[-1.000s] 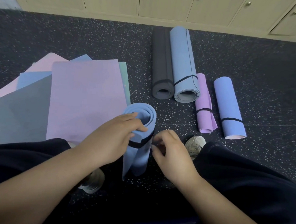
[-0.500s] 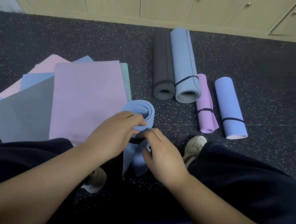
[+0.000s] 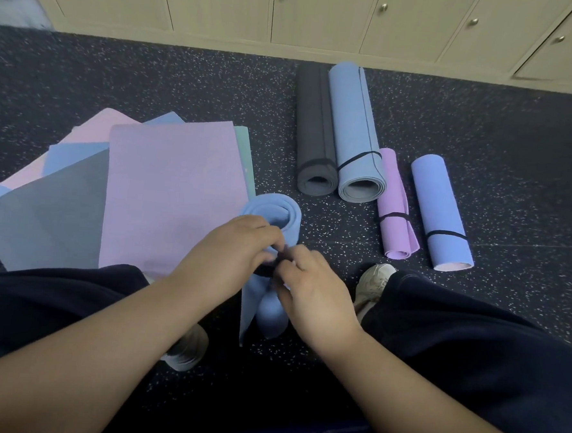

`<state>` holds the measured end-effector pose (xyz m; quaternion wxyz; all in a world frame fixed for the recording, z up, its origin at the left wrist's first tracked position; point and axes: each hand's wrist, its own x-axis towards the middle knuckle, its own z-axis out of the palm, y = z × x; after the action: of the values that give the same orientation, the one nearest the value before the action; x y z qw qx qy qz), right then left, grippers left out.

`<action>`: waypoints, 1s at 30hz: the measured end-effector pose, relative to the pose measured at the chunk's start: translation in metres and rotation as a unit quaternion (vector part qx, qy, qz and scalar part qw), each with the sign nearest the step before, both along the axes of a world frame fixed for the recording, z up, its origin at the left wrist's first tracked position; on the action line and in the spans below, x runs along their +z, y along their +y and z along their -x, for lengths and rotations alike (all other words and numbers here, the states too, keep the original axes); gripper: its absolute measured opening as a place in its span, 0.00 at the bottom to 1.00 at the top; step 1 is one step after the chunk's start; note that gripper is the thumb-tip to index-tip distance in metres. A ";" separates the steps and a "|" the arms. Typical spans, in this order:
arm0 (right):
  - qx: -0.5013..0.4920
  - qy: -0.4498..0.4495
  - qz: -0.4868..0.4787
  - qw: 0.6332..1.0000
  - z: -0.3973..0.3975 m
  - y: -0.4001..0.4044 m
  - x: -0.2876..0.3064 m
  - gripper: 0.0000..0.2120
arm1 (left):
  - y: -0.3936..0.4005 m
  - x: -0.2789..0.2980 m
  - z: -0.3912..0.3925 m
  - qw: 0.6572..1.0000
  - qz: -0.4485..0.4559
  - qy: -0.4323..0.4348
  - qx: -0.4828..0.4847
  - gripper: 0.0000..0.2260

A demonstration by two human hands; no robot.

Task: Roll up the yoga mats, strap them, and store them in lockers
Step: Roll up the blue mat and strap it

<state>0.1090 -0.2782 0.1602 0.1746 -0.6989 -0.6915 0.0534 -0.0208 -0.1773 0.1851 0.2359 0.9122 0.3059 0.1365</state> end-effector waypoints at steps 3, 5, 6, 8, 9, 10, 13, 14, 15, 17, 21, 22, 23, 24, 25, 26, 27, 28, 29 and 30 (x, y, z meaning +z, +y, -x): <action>0.025 -0.012 -0.003 1.000 0.005 -0.005 -0.008 0.05 | 0.006 0.002 0.004 0.998 0.005 0.000 0.055 0.04; 0.002 0.010 -0.002 1.000 0.003 -0.005 -0.009 0.11 | 0.005 0.002 0.005 0.999 0.006 0.002 0.050 0.05; -0.010 0.026 -0.003 1.000 0.001 -0.003 -0.007 0.13 | 0.003 0.003 0.004 0.999 0.010 0.001 0.042 0.05; -0.027 0.039 -0.020 0.999 -0.002 0.000 0.000 0.16 | 0.000 0.003 0.001 0.999 0.024 0.000 0.027 0.06; -0.033 0.037 -0.032 0.998 -0.003 0.002 0.002 0.15 | -0.001 0.004 0.000 0.999 0.027 0.000 0.022 0.05; -0.036 0.030 -0.040 0.998 -0.004 0.003 0.004 0.12 | -0.001 0.005 -0.001 0.999 0.026 0.000 0.019 0.05; -0.034 0.018 -0.026 0.999 -0.006 0.004 -0.001 0.07 | -0.002 0.006 -0.001 0.999 0.026 -0.009 0.022 0.05; -0.037 0.017 -0.009 0.999 -0.006 0.004 -0.003 0.09 | -0.003 0.006 -0.001 0.999 0.028 -0.009 0.020 0.05; -0.040 0.010 -0.006 0.999 -0.008 0.005 -0.005 0.10 | -0.004 0.006 -0.002 0.999 0.030 -0.008 0.017 0.05; -0.030 -0.004 -0.017 0.999 -0.008 0.006 -0.006 0.08 | -0.004 0.007 -0.002 0.999 0.032 0.000 0.021 0.04; 0.011 -0.004 -0.049 0.999 -0.007 0.007 -0.008 0.06 | -0.002 0.007 -0.001 0.998 0.029 0.006 0.053 0.02; 0.013 -0.004 -0.048 0.999 -0.007 0.007 -0.009 0.05 | -0.002 0.007 -0.001 0.998 0.029 0.004 0.055 0.02; 0.018 -0.006 -0.049 0.999 -0.008 0.006 -0.011 0.02 | -0.002 0.007 0.000 0.998 0.031 0.003 0.056 0.02; 0.019 -0.008 -0.039 0.999 -0.007 0.005 -0.011 0.02 | -0.002 0.007 0.000 0.998 0.032 0.004 0.059 0.02; 0.021 -0.006 -0.016 1.000 -0.006 0.003 -0.013 0.05 | -0.001 0.007 0.000 0.997 0.033 0.003 0.063 0.03; 0.015 0.011 0.026 0.999 -0.005 0.002 -0.014 0.05 | 0.000 0.008 0.001 0.997 0.034 0.001 0.071 0.03; 0.002 0.045 0.067 0.997 -0.006 0.001 -0.017 0.04 | 0.002 0.008 0.003 0.996 0.039 -0.003 0.081 0.03; -0.020 0.093 0.123 0.988 -0.006 0.000 -0.020 0.04 | 0.005 0.008 0.004 0.995 0.046 -0.006 0.090 0.03; -0.049 0.123 0.156 0.979 -0.009 0.000 -0.024 0.06 | 0.007 0.007 0.006 0.994 0.054 -0.009 0.095 0.03; -0.076 0.131 0.173 0.973 -0.013 0.001 -0.029 0.07 | 0.008 0.007 0.007 0.993 0.060 -0.009 0.097 0.03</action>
<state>0.1222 -0.2773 0.1314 0.1437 -0.7560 -0.5876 0.2501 -0.0280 -0.1696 0.1922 0.2785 0.8614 0.3979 0.1487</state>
